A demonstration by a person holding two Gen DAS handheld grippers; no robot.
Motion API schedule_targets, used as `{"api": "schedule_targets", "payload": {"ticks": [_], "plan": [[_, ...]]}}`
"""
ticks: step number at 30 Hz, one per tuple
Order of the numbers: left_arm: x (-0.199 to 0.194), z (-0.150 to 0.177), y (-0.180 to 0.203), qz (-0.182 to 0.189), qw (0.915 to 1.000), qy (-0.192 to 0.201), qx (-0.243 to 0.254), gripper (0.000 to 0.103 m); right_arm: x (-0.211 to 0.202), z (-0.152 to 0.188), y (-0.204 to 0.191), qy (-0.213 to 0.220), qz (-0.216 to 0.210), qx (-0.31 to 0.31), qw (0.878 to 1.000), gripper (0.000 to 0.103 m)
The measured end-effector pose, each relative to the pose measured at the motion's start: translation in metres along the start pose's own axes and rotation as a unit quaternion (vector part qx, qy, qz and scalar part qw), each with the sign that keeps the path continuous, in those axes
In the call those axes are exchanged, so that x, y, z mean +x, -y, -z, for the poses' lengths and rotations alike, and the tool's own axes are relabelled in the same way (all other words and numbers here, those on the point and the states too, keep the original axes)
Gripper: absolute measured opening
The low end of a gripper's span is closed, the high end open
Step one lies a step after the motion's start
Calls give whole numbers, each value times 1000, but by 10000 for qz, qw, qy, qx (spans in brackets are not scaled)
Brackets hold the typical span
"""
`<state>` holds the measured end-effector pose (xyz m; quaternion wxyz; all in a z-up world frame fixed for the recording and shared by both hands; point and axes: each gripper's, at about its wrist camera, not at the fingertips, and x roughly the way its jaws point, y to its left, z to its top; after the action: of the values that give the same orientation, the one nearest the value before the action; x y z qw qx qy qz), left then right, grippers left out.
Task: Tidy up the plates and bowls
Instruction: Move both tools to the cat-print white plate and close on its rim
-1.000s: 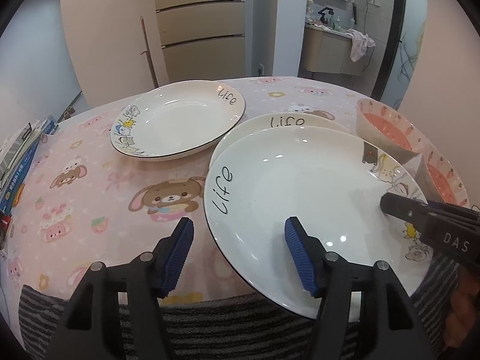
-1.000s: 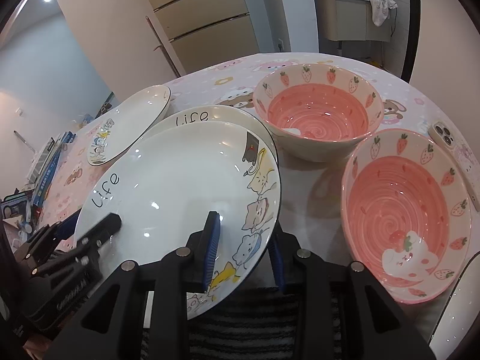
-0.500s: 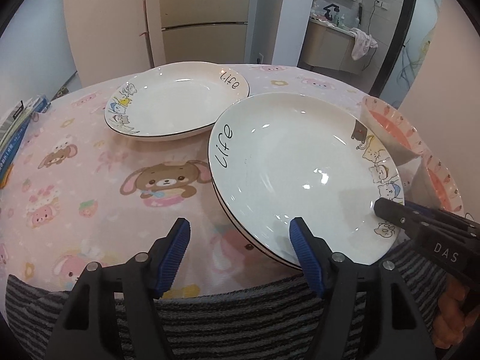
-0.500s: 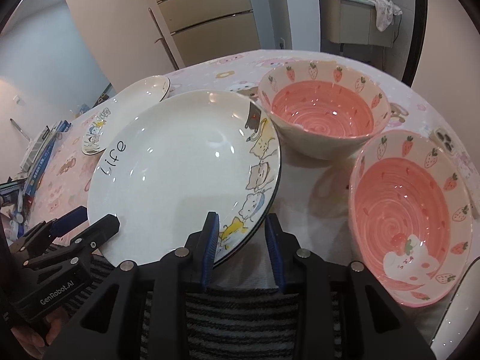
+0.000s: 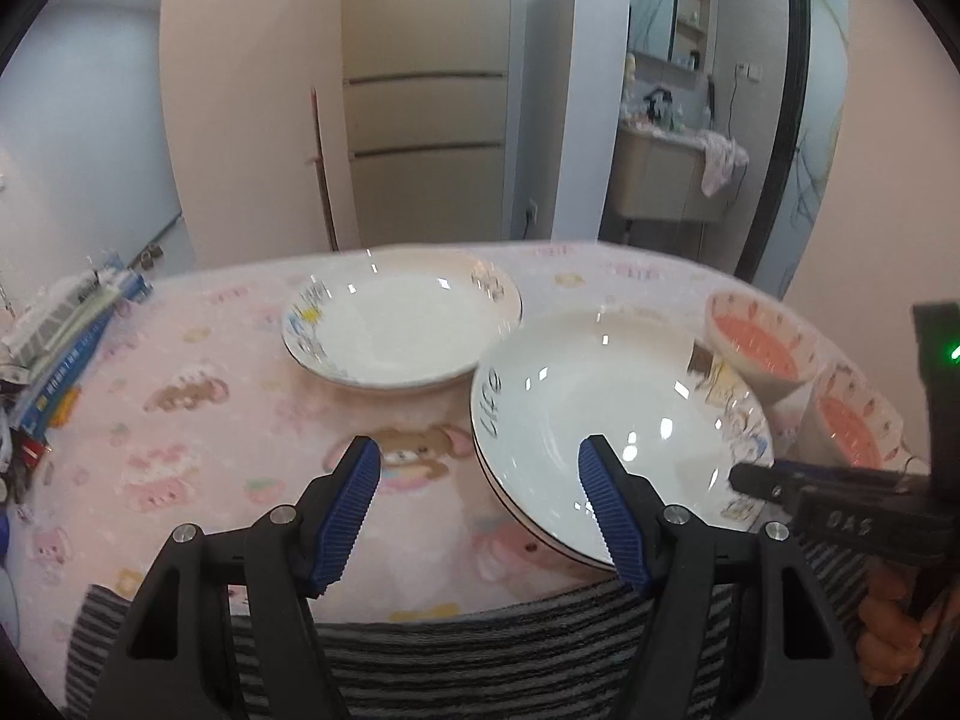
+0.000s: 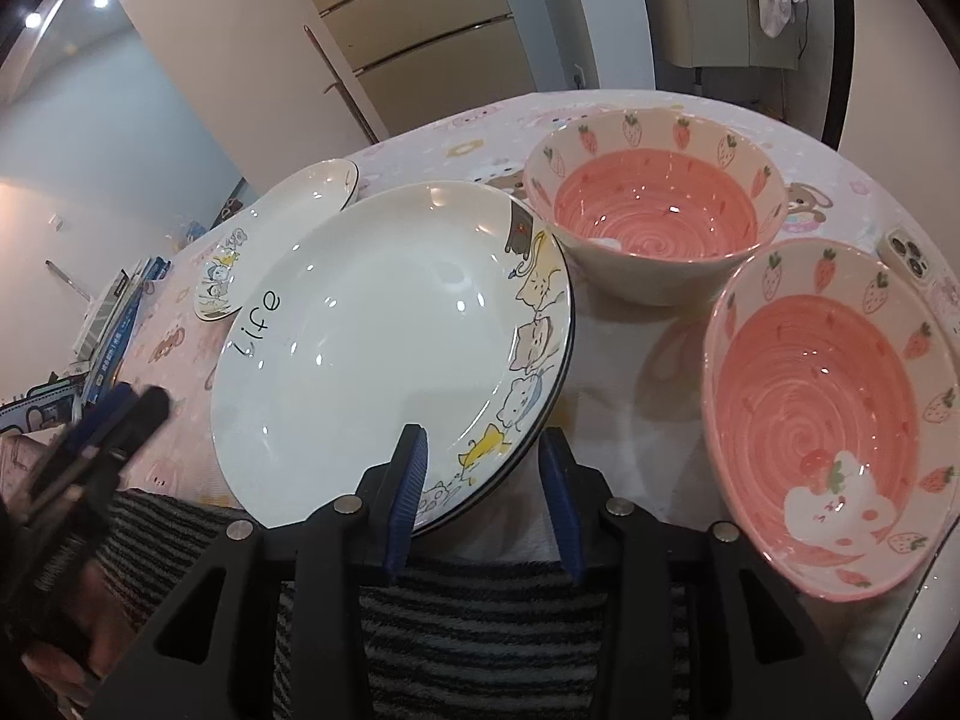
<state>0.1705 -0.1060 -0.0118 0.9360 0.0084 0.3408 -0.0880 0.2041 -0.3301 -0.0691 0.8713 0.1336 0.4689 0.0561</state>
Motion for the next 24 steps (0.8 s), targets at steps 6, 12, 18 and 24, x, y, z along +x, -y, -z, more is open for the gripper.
{"api": "schedule_targets", "payload": {"ticks": [6,12,18,24], "plan": [[-56,-33,-10,-113,9975,689,53,82,-42,-8,-20,490,89,-332,9982,38],[-95,-84,-19,-244,9884,1453,360,89,-101,-56,-58,1140,-266,-580,9914,41],[-101,-141,-48,-350,9789,2012,53,103,-127,-113,-99,1622,-568,-580,9834,47],[-68,-176,-81,-190,9811,1899,-327,103,-108,-173,-128,1589,-995,-293,9818,47]]}}
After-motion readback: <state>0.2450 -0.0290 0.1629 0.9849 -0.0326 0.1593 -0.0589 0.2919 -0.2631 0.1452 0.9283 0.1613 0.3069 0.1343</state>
